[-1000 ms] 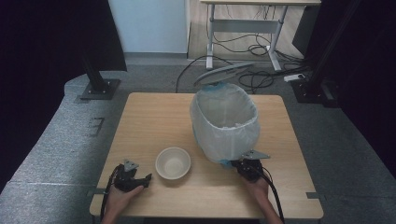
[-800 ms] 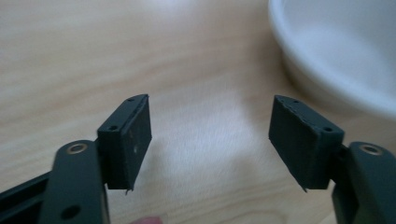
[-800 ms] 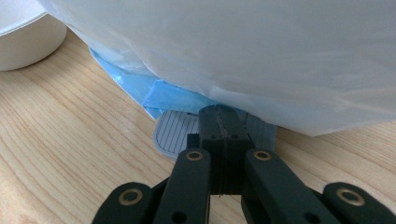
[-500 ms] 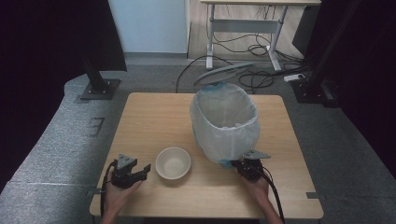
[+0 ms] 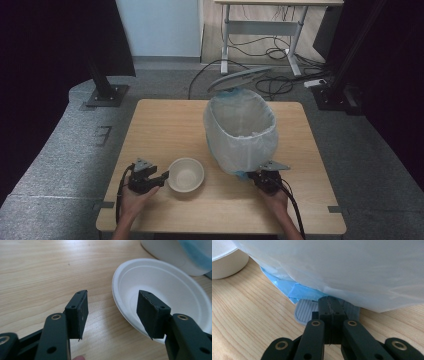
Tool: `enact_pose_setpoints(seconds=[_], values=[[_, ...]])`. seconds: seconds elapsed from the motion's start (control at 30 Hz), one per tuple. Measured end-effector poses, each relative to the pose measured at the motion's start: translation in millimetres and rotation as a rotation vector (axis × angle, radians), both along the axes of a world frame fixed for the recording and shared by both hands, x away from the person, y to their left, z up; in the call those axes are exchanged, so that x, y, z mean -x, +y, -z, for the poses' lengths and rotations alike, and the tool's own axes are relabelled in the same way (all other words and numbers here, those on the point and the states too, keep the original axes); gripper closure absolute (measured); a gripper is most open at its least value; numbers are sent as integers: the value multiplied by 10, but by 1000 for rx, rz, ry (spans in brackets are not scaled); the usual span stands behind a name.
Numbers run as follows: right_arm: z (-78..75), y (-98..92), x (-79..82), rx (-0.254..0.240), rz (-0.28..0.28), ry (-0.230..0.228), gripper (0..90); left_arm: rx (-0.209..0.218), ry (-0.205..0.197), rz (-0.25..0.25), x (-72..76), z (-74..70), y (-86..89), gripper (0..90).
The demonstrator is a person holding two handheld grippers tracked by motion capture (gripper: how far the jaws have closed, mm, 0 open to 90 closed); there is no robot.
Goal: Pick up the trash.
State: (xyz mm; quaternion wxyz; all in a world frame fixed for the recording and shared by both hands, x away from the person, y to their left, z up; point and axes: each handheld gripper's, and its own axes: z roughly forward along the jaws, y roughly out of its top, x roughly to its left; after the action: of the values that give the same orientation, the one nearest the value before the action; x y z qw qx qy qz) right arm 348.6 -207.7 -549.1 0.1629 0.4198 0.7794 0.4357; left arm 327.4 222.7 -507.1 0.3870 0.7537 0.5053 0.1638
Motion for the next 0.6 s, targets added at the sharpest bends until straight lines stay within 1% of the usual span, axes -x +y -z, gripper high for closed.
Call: enact_pose_setpoints(seconds=[0.1,0.17,0.23,0.37,0.53,0.57,0.6], values=[[0,1,1,1,0,-1,892,2,22,14,-81,45,-43,432],[0,3,3,2,1,-2,892,11,37,19,-136,74,-67,447],[0,5,5,4,2,-4,892,6,50,28,-169,102,-98,474],[0,6,6,5,2,-5,892,-6,73,45,-162,155,-124,555],[0,7,6,8,1,-7,892,4,92,69,-137,199,-134,676],[0,7,6,8,0,-7,892,10,95,75,-134,204,-133,697],[0,6,5,8,0,-6,892,26,102,85,-132,210,-127,722]])
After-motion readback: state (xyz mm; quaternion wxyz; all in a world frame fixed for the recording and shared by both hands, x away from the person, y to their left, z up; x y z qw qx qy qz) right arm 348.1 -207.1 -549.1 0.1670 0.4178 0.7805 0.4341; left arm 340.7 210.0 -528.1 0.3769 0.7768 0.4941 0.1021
